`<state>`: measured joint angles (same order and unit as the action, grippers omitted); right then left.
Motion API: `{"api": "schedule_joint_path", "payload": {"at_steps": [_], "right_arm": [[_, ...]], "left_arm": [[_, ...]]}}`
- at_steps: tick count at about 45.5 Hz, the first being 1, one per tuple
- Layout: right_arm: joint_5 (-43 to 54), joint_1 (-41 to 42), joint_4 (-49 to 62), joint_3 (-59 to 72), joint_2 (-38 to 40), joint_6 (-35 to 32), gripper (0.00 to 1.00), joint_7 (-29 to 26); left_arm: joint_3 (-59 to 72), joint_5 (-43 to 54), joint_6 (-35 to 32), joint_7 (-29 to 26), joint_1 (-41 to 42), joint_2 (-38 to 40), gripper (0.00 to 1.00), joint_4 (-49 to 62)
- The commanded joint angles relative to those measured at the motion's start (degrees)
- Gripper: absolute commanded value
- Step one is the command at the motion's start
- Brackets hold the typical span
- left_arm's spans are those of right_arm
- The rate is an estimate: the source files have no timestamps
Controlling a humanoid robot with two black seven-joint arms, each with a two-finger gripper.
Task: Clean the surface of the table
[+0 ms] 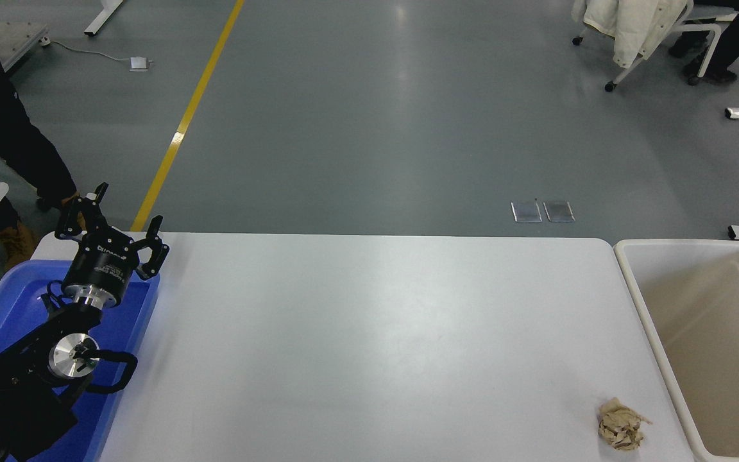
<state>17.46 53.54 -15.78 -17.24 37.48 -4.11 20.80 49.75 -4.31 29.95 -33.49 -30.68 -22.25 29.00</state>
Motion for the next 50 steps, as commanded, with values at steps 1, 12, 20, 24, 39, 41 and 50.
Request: {"api": "schedule_joint_path", "payload": {"at_steps": [1, 12, 20, 24, 39, 41, 50], "right_arm": [[0.1, 3.4, -13.8, -23.1, 2.9, -0.2, 0.99, -0.1], [-0.1, -1.2, -22.6, -37.7, 0.7, -0.3, 0.99, -0.8], [-0.3, -5.2, -22.5, -38.7, -0.9, -0.6, 0.99, -12.4], [-0.7, -7.2, -22.5, -39.5, -1.4, -1.0, 0.99, -15.1], [-2.8, -15.6, -23.4, -48.7, -4.3, -10.6, 0.99, -13.9], [-2.8, -16.6, -23.9, -50.1, -4.8, -11.5, 0.99, -13.4], [-2.8, -19.7, -24.9, -51.2, -6.2, -13.0, 0.99, -12.1]], "left_arm": [[0.0, 0.0, 0.0, 0.0, 0.0, -0.1, 1.0, 0.0], [0.0, 0.0, 0.0, 0.0, 0.0, -0.1, 1.0, 0.0], [0.0, -0.1, 0.0, 0.0, 0.0, 0.0, 1.0, 0.0], [0.0, 0.0, 0.0, 0.0, 0.0, 0.0, 1.0, 0.0], [0.0, 0.0, 0.0, 0.0, 0.0, -0.1, 1.0, 0.0], [0.0, 0.0, 0.0, 0.0, 0.0, 0.0, 1.0, 0.0], [0.0, -0.1, 0.0, 0.0, 0.0, 0.0, 1.0, 0.0]]}}
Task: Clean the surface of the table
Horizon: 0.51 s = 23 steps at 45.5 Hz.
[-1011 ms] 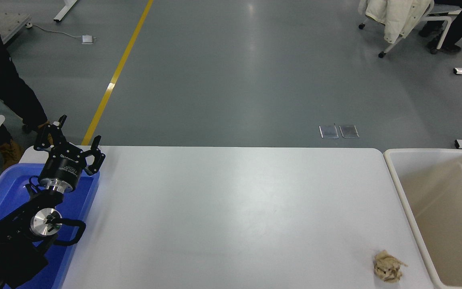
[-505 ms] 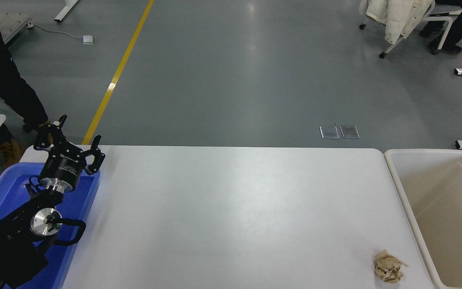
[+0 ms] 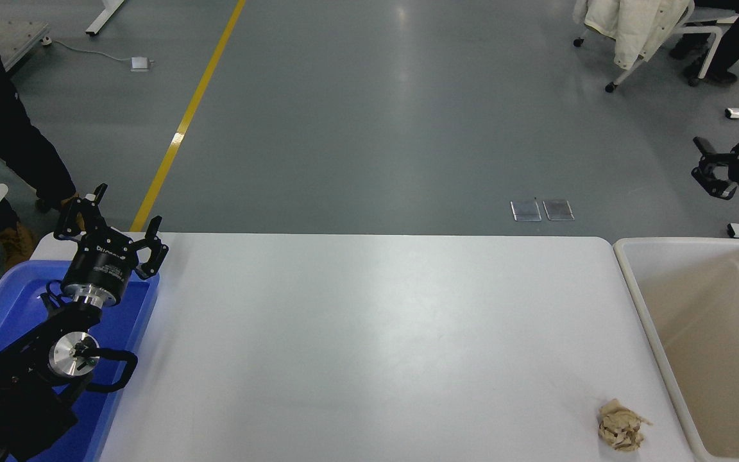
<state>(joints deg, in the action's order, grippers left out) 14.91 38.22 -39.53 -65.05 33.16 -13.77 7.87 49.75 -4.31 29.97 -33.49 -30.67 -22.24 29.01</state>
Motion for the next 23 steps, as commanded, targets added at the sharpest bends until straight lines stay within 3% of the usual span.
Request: {"api": "schedule_joint_path", "payload": {"at_steps": [1, 23], "right_arm": [[-0.2, -4.6, -1.1, -3.3, -2.0, -3.5, 0.99, 1.0], [0.0, -6.3, 0.7, -2.5, -3.1, -5.6, 0.99, 3.6]], "left_arm": [[0.0, 0.0, 0.0, 0.0, 0.0, 0.0, 1.0, 0.0], [0.0, 0.0, 0.0, 0.0, 0.0, 0.0, 1.0, 0.0]]}}
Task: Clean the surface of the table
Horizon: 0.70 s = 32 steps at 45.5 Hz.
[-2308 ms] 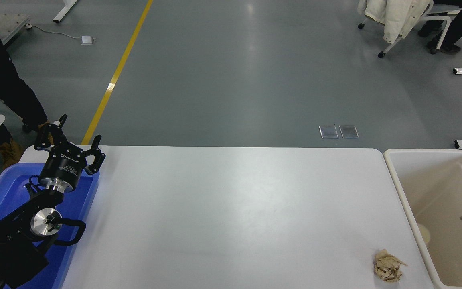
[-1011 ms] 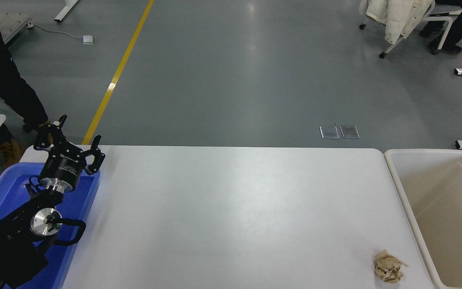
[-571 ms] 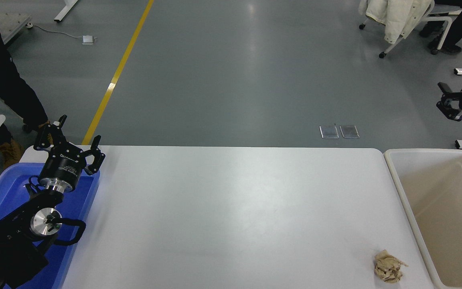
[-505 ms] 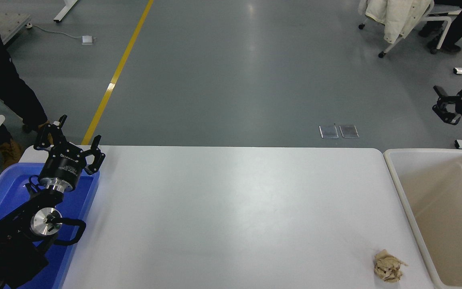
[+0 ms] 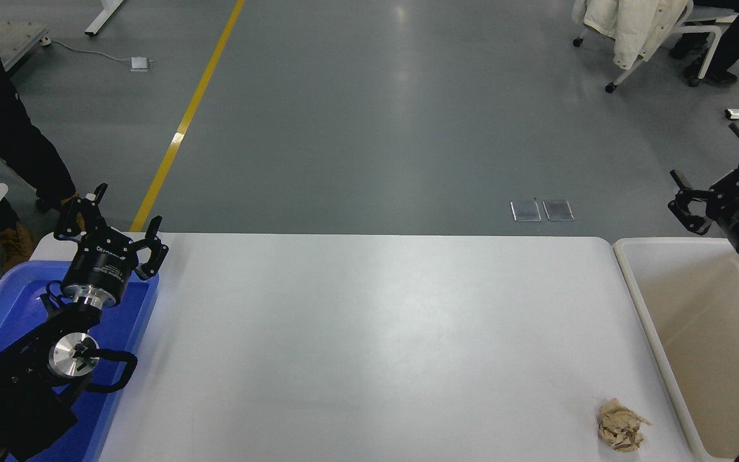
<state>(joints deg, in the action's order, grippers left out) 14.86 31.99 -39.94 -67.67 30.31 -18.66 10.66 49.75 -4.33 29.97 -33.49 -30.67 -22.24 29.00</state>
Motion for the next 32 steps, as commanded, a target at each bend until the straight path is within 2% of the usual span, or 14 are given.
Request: {"api": "schedule_joint_path", "payload": {"at_steps": [1, 8, 14, 19, 32], "right_arm": [[0.1, 0.1, 1.5, 0.2, -0.2, -0.7, 0.99, 0.8], [-0.2, 2.7, 5.3, 1.8, 1.6, -0.7, 0.99, 0.8], [-0.2, 4.4, 7.1, 8.6, 5.7, -0.6, 0.99, 0.8], [-0.2, 7.2, 8.8, 16.9, 10.4, -0.5, 0.99, 0.8], [0.0, 18.5, 10.1, 46.4, 15.3, -0.7, 0.99, 0.7]], "left_arm": [[0.0, -0.1, -0.1, 0.0, 0.0, -0.1, 1.0, 0.0], [0.0, 0.0, -0.1, 0.0, 0.0, 0.0, 1.0, 0.0], [0.0, 0.0, 0.0, 0.0, 0.0, 0.0, 1.0, 0.0], [0.0, 0.0, 0.0, 0.0, 0.0, -0.1, 1.0, 0.0], [0.0, -0.1, 0.0, 0.0, 0.0, 0.0, 1.0, 0.0]]}}
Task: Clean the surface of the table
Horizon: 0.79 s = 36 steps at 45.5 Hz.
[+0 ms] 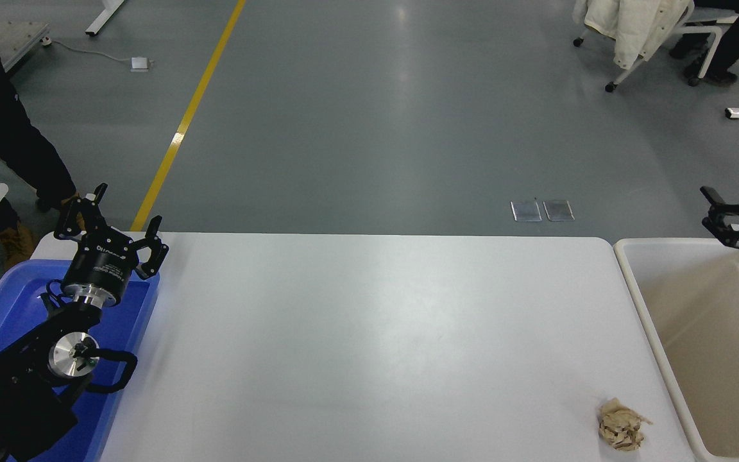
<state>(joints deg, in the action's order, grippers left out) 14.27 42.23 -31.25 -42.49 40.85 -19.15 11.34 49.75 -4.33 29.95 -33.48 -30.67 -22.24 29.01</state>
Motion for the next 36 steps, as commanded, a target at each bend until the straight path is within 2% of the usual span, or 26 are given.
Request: {"api": "schedule_joint_path", "payload": {"at_steps": [1, 9, 17, 21, 28, 36], "right_arm": [[1.0, 9.1, 1.6, 23.0, 5.1, -0.2, 0.99, 0.0], [11.6, 16.7, 5.0, 33.3, 8.9, -0.7, 0.99, 0.6], [28.8, 21.0, 4.2, 42.0, 9.0, -2.8, 1.0, 4.6], [34.1, 22.5, 2.4, 47.4, 9.0, -2.8, 1.0, 7.1], [36.8, 29.1, -7.1, 58.2, 11.0, -2.8, 1.0, 11.1], [43.8, 36.5, -24.5, 68.7, 15.0, -2.5, 1.0, 12.0]], "left_arm": [[0.0, 0.0, 0.0, 0.0, 0.0, 0.0, 1.0, 0.0], [0.0, 0.0, 0.0, 0.0, 0.0, 0.0, 1.0, 0.0], [0.0, 0.0, -0.1, 0.0, 0.0, 0.0, 1.0, 0.0], [0.0, -0.1, 0.0, 0.0, 0.0, -0.1, 1.0, 0.0], [0.0, 0.0, -0.1, 0.0, 0.0, 0.0, 1.0, 0.0], [0.0, 0.0, -0.1, 0.0, 0.0, 0.0, 1.0, 0.0]]}}
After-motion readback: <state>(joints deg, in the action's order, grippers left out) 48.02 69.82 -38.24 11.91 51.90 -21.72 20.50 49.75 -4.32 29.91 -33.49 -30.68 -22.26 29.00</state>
